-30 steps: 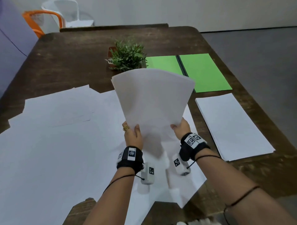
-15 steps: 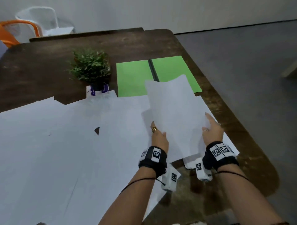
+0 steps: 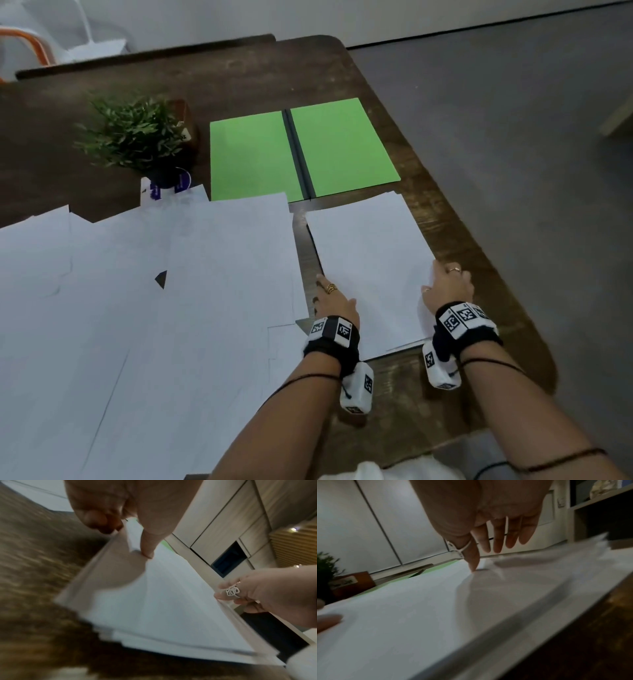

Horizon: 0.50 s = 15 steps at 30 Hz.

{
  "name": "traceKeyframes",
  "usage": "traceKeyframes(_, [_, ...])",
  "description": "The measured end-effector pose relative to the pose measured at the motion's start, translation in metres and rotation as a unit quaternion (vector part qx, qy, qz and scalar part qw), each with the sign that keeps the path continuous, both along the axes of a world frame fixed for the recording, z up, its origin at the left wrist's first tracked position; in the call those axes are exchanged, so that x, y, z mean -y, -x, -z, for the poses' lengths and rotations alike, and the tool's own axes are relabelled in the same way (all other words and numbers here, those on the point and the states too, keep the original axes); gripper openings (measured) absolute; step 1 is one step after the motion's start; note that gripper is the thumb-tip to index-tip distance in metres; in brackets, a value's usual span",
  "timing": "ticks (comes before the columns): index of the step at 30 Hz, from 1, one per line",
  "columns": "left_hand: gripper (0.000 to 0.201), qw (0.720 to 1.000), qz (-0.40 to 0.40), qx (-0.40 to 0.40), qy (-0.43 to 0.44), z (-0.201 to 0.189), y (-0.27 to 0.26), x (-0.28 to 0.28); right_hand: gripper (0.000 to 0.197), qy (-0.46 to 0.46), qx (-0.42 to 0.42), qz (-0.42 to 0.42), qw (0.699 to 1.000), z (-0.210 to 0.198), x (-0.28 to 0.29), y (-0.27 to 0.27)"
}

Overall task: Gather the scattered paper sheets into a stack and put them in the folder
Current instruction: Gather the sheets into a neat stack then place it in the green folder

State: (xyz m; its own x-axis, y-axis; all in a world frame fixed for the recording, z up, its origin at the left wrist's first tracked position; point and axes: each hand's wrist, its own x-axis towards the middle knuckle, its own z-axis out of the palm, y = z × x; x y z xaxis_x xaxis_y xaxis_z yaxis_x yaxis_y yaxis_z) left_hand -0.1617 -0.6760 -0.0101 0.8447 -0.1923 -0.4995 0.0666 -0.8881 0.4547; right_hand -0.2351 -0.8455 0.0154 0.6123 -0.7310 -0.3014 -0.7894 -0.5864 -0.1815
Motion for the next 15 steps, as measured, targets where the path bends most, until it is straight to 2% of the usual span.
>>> traceKeyframes(2, [0.096, 0.998, 0.002, 0.066, 0.002, -0.002, 0.000, -0.009, 0.060, 0.036, 0.025, -0.026, 0.999, -0.003, -0.012, -0.002])
traceKeyframes(4, [0.095, 0.992, 0.033, 0.125, 0.003, -0.013, -0.007, -0.028, 0.060, 0.038, 0.082, -0.089, 0.992, -0.008, -0.031, -0.008])
traceKeyframes(7, [0.092, 0.982, 0.092, 0.166, -0.019, -0.022, -0.027, -0.070, 0.043, -0.034, 0.189, -0.206, 0.960, -0.011, -0.072, -0.020])
traceKeyframes(10, [0.087, 0.967, 0.145, 0.193, -0.084, -0.028, -0.045, -0.132, 0.036, -0.137, 0.205, -0.297, 0.922, -0.011, -0.121, -0.038])
traceKeyframes(12, [0.085, 0.967, 0.115, 0.190, -0.124, -0.026, -0.054, -0.183, 0.034, -0.191, 0.190, -0.339, 0.902, -0.008, -0.156, -0.050])
traceKeyframes(15, [0.090, 0.974, 0.018, 0.143, -0.174, -0.019, -0.062, -0.263, 0.034, -0.232, 0.154, -0.390, 0.878, -0.002, -0.208, -0.068])
